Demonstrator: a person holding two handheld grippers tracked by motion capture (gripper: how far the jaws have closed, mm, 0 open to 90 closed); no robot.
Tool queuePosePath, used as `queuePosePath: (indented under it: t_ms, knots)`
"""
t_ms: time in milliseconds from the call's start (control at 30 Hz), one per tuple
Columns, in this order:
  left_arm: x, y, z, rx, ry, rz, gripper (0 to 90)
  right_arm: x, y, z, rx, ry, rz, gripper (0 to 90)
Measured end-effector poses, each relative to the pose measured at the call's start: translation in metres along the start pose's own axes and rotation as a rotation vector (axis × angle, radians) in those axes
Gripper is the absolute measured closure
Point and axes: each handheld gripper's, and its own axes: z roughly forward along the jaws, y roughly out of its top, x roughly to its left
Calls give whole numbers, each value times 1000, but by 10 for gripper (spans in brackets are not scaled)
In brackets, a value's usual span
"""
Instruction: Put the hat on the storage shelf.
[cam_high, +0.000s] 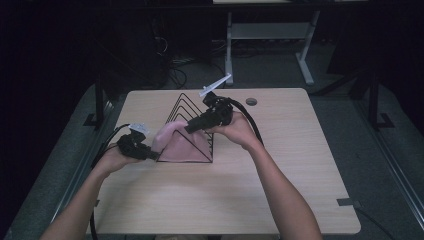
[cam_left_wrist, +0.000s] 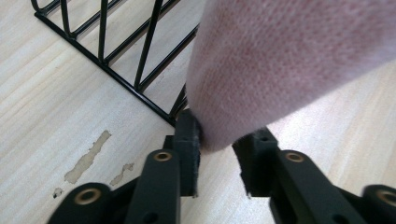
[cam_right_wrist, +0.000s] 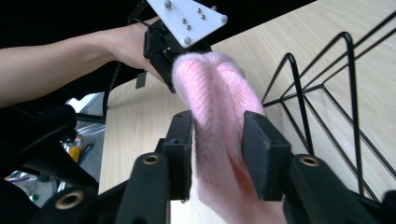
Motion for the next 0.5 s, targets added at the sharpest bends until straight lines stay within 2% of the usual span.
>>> queuePosePath:
  t_ms: [167, 267, 367, 500]
  knots:
    - [0, -2, -5, -12, 16, -9, 674, 0, -6, -7, -19, -10, 4, 563]
    - [0, -3, -9, -12, 27, -2, 666, 0, -9, -11, -23, -16, 3, 522]
    - [0, -5, -12, -7, 36, -6, 655, 1, -14, -19, -27, -38, 6, 460]
    - [-2, -7, -16, -23, 51, -12, 642, -1, -21, -30, -48, -51, 14, 431]
